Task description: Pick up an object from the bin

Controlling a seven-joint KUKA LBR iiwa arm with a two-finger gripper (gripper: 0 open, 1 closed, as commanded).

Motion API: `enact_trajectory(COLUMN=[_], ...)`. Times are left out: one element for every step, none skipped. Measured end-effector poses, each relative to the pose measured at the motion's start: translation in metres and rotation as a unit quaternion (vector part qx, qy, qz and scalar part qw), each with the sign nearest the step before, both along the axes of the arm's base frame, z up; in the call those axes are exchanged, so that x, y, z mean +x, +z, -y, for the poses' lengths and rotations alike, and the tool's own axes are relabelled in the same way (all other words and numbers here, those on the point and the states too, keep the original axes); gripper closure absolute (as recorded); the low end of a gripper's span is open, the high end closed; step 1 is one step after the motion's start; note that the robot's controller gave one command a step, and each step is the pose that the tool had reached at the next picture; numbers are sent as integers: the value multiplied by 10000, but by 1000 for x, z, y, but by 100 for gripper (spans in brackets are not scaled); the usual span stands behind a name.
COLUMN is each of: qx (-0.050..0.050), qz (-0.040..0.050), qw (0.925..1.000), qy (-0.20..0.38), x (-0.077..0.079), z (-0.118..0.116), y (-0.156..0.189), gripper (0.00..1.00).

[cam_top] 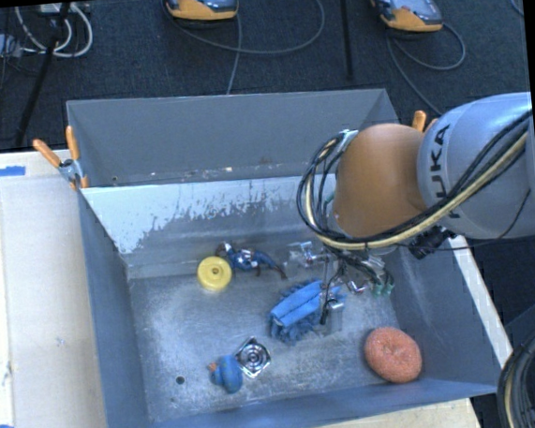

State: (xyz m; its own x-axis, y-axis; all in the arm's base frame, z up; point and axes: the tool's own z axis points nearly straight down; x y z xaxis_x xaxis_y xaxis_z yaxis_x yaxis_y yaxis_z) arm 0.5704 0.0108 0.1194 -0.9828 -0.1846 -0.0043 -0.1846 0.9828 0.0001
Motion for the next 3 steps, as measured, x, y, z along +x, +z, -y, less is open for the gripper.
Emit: enact_trajectory(qx=[0, 0, -2], qz=[-27, -27, -17], qw=[9998, 9998, 10000], qy=[207, 206, 89], x=[0, 0, 7], z=[-20, -20, -20], y=[-41, -41, 49], gripper=[100, 100, 100])
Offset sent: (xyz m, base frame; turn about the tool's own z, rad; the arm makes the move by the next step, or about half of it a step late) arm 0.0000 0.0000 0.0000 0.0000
